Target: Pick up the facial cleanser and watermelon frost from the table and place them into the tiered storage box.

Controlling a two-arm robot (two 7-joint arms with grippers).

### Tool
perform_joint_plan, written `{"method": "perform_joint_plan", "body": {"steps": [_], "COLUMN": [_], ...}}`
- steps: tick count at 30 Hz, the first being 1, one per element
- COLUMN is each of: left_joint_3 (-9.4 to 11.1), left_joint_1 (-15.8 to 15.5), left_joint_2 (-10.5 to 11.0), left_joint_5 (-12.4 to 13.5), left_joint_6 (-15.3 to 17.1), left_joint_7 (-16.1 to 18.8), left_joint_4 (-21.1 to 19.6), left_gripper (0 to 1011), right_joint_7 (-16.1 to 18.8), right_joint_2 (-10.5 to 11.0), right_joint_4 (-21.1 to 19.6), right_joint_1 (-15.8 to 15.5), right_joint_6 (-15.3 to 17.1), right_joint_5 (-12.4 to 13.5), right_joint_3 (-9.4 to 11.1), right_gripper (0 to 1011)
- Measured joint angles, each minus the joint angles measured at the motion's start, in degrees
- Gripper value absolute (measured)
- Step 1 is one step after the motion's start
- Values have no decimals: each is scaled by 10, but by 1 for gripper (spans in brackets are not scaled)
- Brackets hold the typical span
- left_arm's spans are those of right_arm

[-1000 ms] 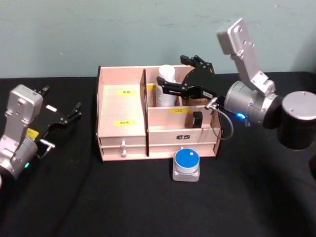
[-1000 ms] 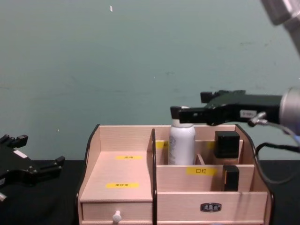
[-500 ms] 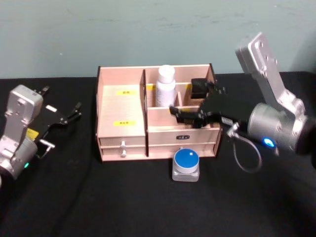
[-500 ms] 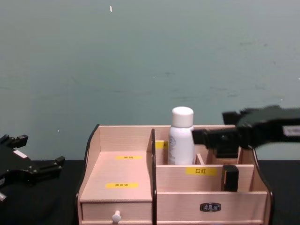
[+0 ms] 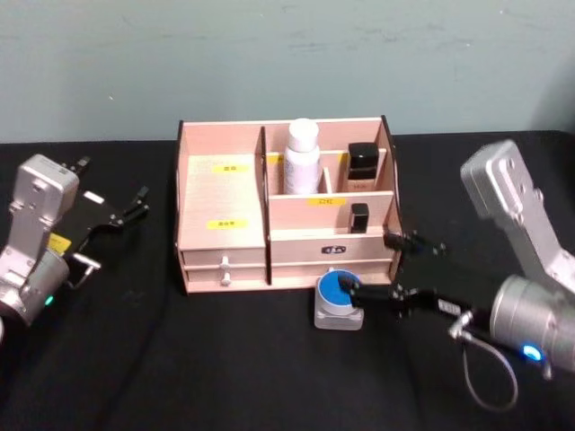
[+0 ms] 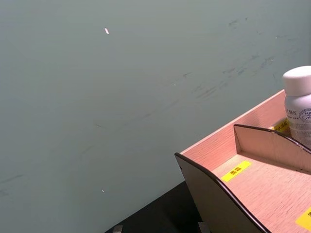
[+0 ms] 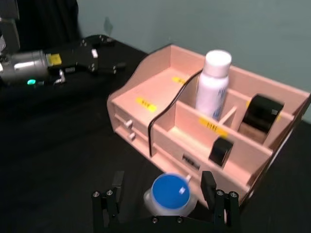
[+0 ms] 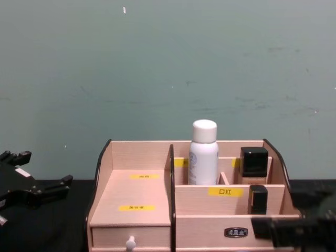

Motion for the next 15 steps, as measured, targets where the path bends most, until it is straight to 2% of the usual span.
{"method": "perform_joint_plan", "body": {"steps": [1,3,7,15], "left_joint_3": [0,0,0,0], "left_joint_1": [0,0,0,0], "left_joint_2": [0,0,0,0], "left_joint_5": [0,0,0,0], "left_joint_6": [0,0,0,0], "left_joint_7": [0,0,0,0], "left_joint_4": [0,0,0,0], "left_gripper": [1001,1001,1001,1001], "right_joint_7": [0,-11,-22,-34], "right_joint_2": [0,4,8,4], "right_joint_4": [0,-13,-23,-17], "right_joint_1": [0,-23,-45,-64], "right_joint_6": [0,5,9,19], "right_joint_5": [0,1,0,-19], "right_joint_3": [0,3,5,-2], "right_gripper": [1002,1002,1002,1002]}}
